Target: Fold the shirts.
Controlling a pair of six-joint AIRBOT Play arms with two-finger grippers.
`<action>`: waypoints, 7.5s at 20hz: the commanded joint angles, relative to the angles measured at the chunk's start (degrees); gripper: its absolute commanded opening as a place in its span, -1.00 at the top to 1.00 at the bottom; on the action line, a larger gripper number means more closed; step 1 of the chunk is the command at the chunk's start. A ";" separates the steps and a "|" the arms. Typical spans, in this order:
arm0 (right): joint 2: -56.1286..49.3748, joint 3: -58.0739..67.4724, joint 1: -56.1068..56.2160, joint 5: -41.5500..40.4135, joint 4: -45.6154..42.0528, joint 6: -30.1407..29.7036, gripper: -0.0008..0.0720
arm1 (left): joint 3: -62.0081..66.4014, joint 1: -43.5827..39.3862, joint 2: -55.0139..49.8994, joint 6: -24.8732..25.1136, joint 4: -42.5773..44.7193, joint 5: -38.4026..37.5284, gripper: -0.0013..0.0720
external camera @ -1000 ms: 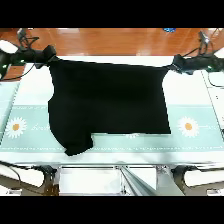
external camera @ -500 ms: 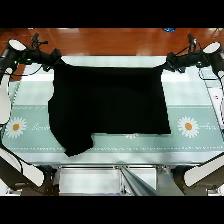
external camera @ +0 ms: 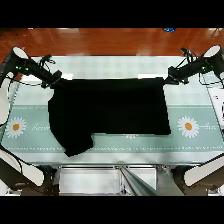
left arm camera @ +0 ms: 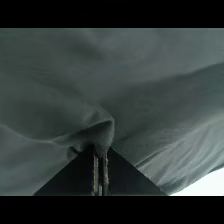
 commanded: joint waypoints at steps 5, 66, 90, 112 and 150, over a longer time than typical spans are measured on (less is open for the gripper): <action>-0.70 -2.78 0.42 -0.13 -1.92 1.57 0.55 | -2.21 -0.44 -0.07 -2.47 2.91 -4.42 0.42; 37.90 -56.63 -7.48 -11.74 9.44 -8.76 0.92 | -63.56 8.09 43.34 5.35 -5.90 22.64 0.89; 3.72 -15.98 -0.68 -24.98 21.14 -3.96 -0.16 | -8.81 1.95 1.99 -2.58 -13.42 24.02 -0.28; 3.45 -26.64 -4.92 -22.47 25.24 -4.59 -0.15 | -51.91 -7.15 47.01 4.72 -7.96 41.18 -0.41; 69.57 -40.46 1.55 -1.16 8.66 6.45 0.92 | -0.96 -45.55 7.15 -1.51 -16.06 26.97 0.89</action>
